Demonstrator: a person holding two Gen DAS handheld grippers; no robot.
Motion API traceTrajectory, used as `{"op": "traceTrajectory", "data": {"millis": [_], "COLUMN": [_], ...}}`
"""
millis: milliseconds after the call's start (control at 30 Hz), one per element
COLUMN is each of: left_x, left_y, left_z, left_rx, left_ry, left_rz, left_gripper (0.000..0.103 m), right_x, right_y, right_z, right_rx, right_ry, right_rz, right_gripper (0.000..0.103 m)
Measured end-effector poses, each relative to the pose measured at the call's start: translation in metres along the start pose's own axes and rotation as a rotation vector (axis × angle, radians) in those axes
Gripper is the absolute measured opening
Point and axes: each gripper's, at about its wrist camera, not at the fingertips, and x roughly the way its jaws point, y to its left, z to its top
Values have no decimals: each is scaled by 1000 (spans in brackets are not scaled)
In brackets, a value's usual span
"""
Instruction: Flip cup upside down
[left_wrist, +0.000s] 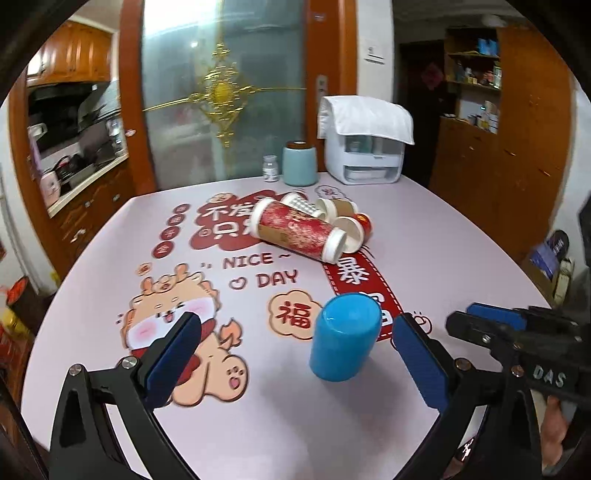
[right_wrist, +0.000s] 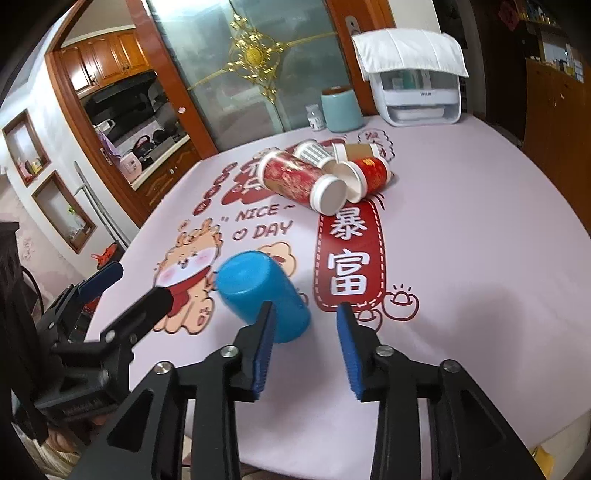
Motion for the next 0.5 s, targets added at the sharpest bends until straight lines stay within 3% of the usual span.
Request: {"op": "traceTrajectory", "data": {"millis": [100,233,333,500], "left_x": [-17,-28,-35,-51], "left_y": [6,8,10,11], "left_z": [4,10,13,17], "left_rx": [-38,-69,-91,-122], "left_ry": [11,53,78,52], "left_rz": [16,33,52,65], "left_gripper": [102,102,102,102], "right_x": [-21,-50,-73,-104], "right_y": [16,35,47,61], "right_z": [2,4,7,12], "right_rx": [-34,-74,-93,-97], "right_ry": [-31,-86,-123,-146], "right_rz": [-17,-34,-42,-36], "right_gripper": [39,57,62,74]}}
